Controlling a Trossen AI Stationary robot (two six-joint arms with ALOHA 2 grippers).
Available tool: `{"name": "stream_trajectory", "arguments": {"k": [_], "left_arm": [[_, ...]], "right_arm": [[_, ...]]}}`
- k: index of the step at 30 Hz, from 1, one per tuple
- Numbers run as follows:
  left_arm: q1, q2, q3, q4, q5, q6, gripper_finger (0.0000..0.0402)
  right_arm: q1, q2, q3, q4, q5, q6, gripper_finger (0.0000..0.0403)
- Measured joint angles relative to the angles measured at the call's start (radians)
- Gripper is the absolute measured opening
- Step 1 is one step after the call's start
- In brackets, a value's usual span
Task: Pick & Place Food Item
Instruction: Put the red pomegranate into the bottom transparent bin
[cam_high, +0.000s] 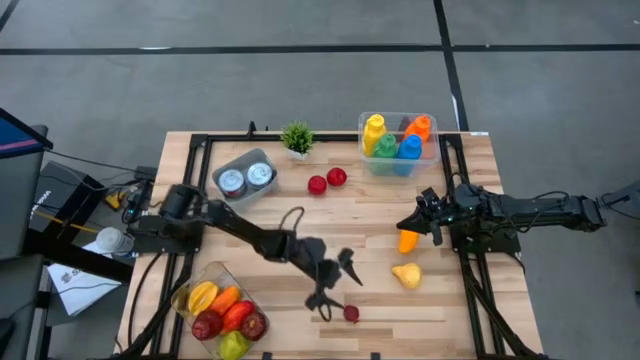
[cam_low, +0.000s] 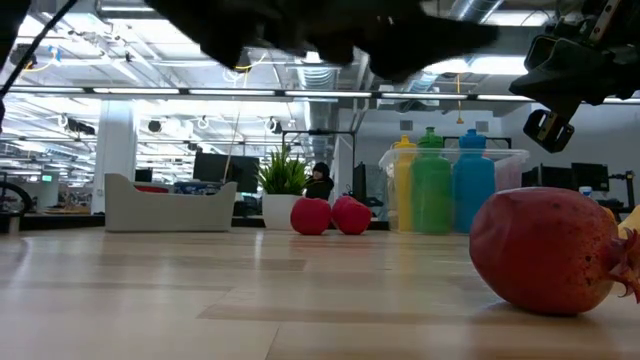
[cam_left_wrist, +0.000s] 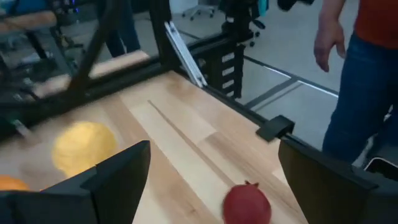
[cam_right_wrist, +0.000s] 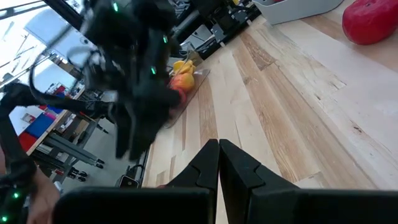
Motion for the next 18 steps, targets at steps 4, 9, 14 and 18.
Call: {"name": "stream_trajectory", "arguments": {"k": [4, 9, 14, 18], "left_arm": [[-0.037, 0.098, 0.047, 0.031, -0.007, -0.024, 0.0346], [-0.077, 0.233, 0.155, 0.043, -0.006, -0.025, 0.0346], [-0.098, 0.344, 0.256, 0.041, -0.013, -0.076, 0.0346], [-0.106, 0.381, 0.267, 0.014, -0.081, -0.130, 0.0346]], "right_arm": [[0.000, 0.000, 0.000, 0.000, 0.000, 0.000, 0.0006], [0.000, 0.000, 0.000, 0.000, 0.000, 0.000, 0.0006], [0.000, 0.000, 0.000, 0.000, 0.000, 0.000, 0.0006], [0.000, 0.000, 0.000, 0.000, 0.000, 0.000, 0.0006]]}}
